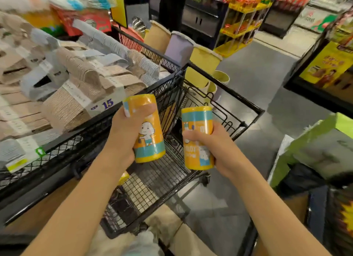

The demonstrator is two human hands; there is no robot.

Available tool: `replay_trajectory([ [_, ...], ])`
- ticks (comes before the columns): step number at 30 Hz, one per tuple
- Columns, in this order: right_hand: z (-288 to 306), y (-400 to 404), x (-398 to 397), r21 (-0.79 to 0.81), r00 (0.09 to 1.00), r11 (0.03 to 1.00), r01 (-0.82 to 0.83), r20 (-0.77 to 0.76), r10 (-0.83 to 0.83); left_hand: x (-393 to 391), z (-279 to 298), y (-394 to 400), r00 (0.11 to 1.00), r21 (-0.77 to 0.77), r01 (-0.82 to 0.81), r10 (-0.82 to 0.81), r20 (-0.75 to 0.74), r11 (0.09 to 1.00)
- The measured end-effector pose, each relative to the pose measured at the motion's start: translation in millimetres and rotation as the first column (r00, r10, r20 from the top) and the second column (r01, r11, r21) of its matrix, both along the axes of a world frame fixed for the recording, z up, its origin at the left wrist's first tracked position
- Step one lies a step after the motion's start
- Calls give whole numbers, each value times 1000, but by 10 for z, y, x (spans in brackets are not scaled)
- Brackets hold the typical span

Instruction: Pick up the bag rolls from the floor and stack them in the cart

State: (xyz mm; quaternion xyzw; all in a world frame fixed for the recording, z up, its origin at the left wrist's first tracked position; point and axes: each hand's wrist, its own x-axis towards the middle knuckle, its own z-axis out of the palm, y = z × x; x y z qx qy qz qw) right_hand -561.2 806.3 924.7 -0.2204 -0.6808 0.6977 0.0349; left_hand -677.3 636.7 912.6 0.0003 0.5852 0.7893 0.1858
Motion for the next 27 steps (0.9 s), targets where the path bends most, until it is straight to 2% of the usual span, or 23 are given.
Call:
replay_trajectory([
  [5, -84, 218, -669, 0, 995, 997, -81, 60, 81, -486, -110, 84, 993, 5, -106, 105, 55, 994],
  [11, -326, 428, -1456, -41, 969, 974, -225, 94, 228, -934, -336, 122, 973, -73, -204, 210, 95, 976],
  [21, -895, 736, -2546, -119, 839, 855, -505, 164, 518, -1419, -717, 470, 853, -244, -458, 499, 149, 855],
  [27, -1255, 779, -2830, -157, 790, 818, -553, 214, 575, -1482, -1083, 475, 807, -273, -478, 540, 238, 835],
])
